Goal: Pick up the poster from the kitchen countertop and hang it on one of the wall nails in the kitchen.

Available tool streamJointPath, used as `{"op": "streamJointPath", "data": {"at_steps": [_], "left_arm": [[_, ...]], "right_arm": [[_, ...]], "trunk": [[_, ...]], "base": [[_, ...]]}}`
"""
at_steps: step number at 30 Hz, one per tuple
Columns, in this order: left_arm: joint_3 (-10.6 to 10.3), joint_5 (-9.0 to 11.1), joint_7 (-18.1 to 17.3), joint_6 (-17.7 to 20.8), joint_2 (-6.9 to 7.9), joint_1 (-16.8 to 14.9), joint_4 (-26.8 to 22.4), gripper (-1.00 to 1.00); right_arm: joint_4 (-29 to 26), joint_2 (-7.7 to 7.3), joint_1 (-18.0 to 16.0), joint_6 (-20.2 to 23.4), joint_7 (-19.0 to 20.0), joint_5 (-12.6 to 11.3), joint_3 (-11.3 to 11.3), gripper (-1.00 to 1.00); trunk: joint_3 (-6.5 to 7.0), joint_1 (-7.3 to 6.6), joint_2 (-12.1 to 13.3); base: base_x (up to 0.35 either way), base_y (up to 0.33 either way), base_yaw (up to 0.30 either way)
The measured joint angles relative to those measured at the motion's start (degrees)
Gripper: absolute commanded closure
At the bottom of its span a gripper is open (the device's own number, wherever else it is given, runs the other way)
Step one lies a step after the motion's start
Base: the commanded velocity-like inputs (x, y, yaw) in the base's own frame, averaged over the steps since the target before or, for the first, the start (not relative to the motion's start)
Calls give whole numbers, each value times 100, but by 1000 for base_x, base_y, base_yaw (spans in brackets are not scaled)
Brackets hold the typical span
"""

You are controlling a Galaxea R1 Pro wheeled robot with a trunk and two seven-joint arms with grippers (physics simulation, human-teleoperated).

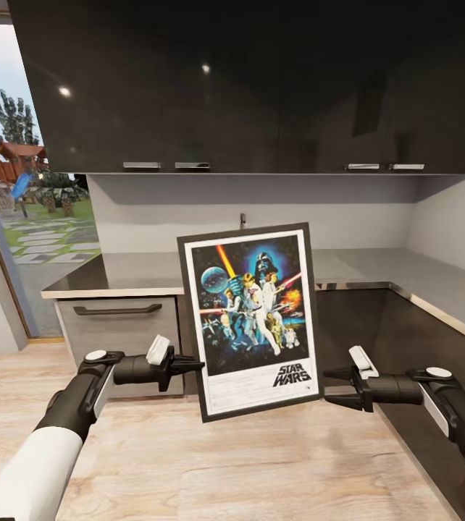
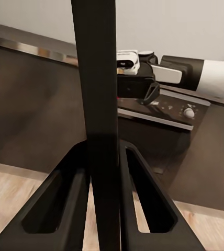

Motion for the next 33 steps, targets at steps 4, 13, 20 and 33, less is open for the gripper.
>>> {"op": "streamJointPath", "data": {"at_steps": [4, 13, 20, 33], "left_arm": [[-31, -2, 0, 0, 0, 0, -3, 100], [-54, -2, 0, 0, -8, 0, -5, 100], [-132, 1, 0, 7, -9, 0, -4, 100], [-191, -2, 0, 9, -9, 0, -5, 100]], "right_arm": [[1, 4, 0, 0, 0, 11, 0, -100], [1, 13, 0, 0, 0, 16, 6, -100], [1, 27, 0, 0, 0, 16, 9, -100], [1, 41, 0, 0, 0, 16, 9, -100]], "trunk": [[0, 0, 0], [0, 0, 0], [0, 0, 0], [0, 0, 0]], "base": [[0, 0, 0], [0, 0, 0], [0, 0, 0], [0, 0, 0]]}}
